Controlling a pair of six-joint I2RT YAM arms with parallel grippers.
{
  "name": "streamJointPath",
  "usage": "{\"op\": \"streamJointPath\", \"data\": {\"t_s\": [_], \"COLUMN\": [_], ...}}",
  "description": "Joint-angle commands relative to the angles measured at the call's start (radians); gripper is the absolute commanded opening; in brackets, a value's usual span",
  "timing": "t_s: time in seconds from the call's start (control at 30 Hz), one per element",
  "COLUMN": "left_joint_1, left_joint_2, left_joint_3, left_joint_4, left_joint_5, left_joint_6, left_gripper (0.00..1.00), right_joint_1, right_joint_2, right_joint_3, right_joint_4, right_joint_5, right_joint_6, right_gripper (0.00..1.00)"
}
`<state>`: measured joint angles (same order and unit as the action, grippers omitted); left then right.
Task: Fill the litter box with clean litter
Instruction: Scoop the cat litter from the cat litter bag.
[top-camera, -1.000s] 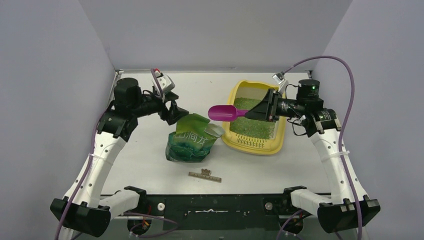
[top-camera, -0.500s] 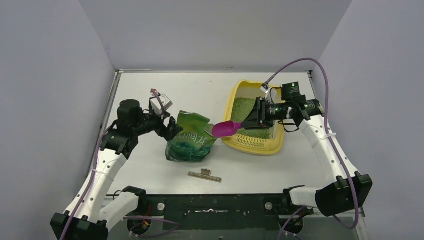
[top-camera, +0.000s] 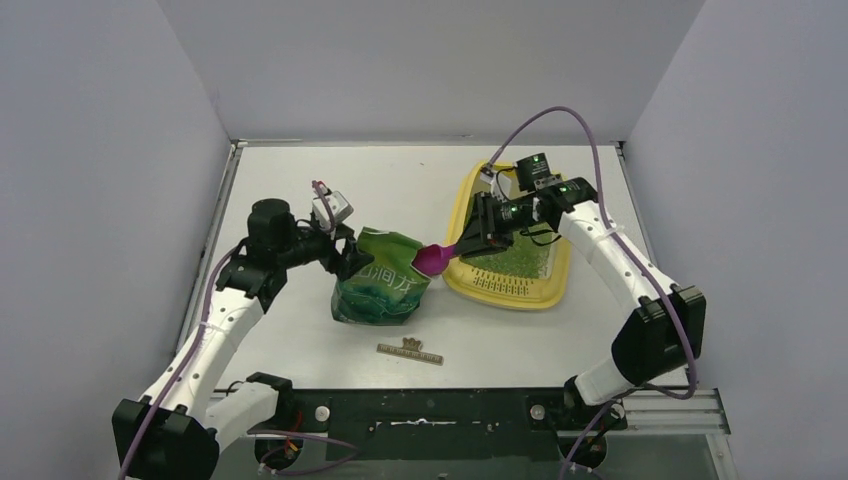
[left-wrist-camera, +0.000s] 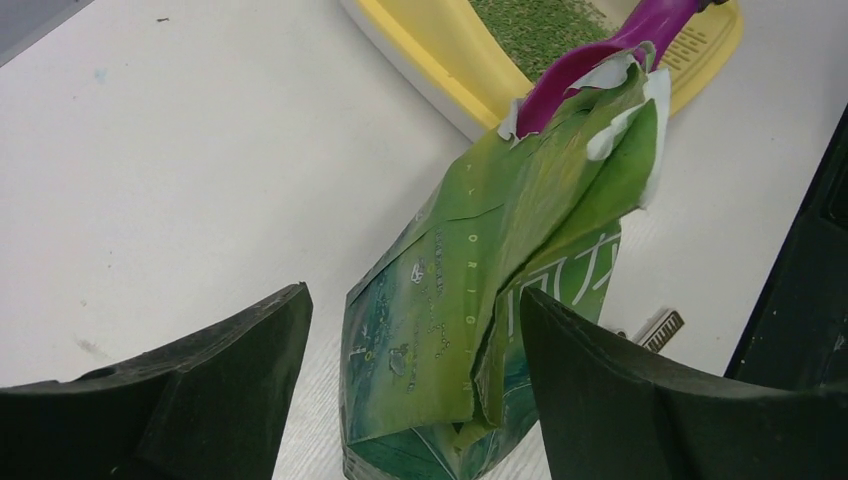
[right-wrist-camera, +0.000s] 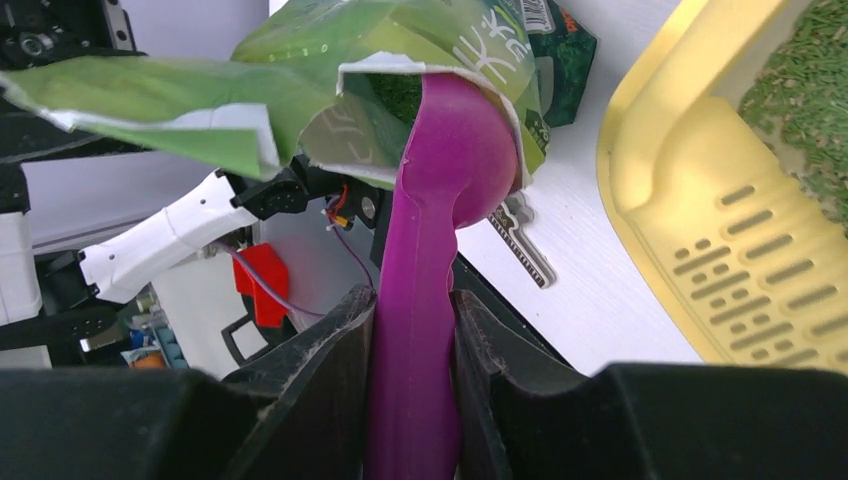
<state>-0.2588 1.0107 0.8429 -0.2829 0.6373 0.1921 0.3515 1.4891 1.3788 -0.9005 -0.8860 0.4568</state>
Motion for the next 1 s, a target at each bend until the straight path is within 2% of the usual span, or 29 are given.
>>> {"op": "streamJointPath", "data": {"t_s": [0.0, 0.13, 0.23, 0.33, 0.47, 0.63, 0.77, 0.97], "left_joint_1": [0.002, 0.001, 0.001, 0.001, 0.002, 0.001, 0.0, -0.002], "left_joint_2": [0.027, 0.054, 0.069, 0.077, 0.077, 0.079, 0.079, 0.077], "left_joint_3": [0.037, 0.05, 0.052, 0.059, 0.068, 0.073, 0.07, 0.069], "left_joint_4": [0.081, 0.068, 0.057, 0.033, 0.007, -0.008, -0.011, -0.019], "left_joint_5": [0.109, 0.165, 0.214, 0.231, 0.231, 0.245, 0.24, 0.225], "left_joint_6": [0.012, 0.004, -0.003, 0.004, 0.026, 0.047, 0.051, 0.059], "left_gripper": [0.69, 0.52, 0.37, 0.18, 0.01, 0.0, 0.0, 0.0], "right_joint_1": [0.058, 0.103, 0.124, 0.128, 0.135, 0.172, 0.219, 0.299], "right_joint_2": [0.066, 0.157, 0.196, 0.188, 0.183, 0.219, 0.308, 0.455], "right_joint_3": [0.078, 0.152, 0.2, 0.192, 0.173, 0.2, 0.273, 0.367], "right_joint_4": [0.028, -0.022, -0.041, 0.024, 0.1, 0.072, -0.043, -0.132], "right_joint_5": [-0.009, 0.015, 0.094, 0.155, 0.202, 0.184, 0.118, 0.233], "right_joint_6": [0.02, 0.011, 0.026, 0.087, 0.15, 0.123, 0.031, 0.006], "right_gripper": [0.0, 0.0, 0.0, 0.0, 0.0, 0.0, 0.0, 0.0]}}
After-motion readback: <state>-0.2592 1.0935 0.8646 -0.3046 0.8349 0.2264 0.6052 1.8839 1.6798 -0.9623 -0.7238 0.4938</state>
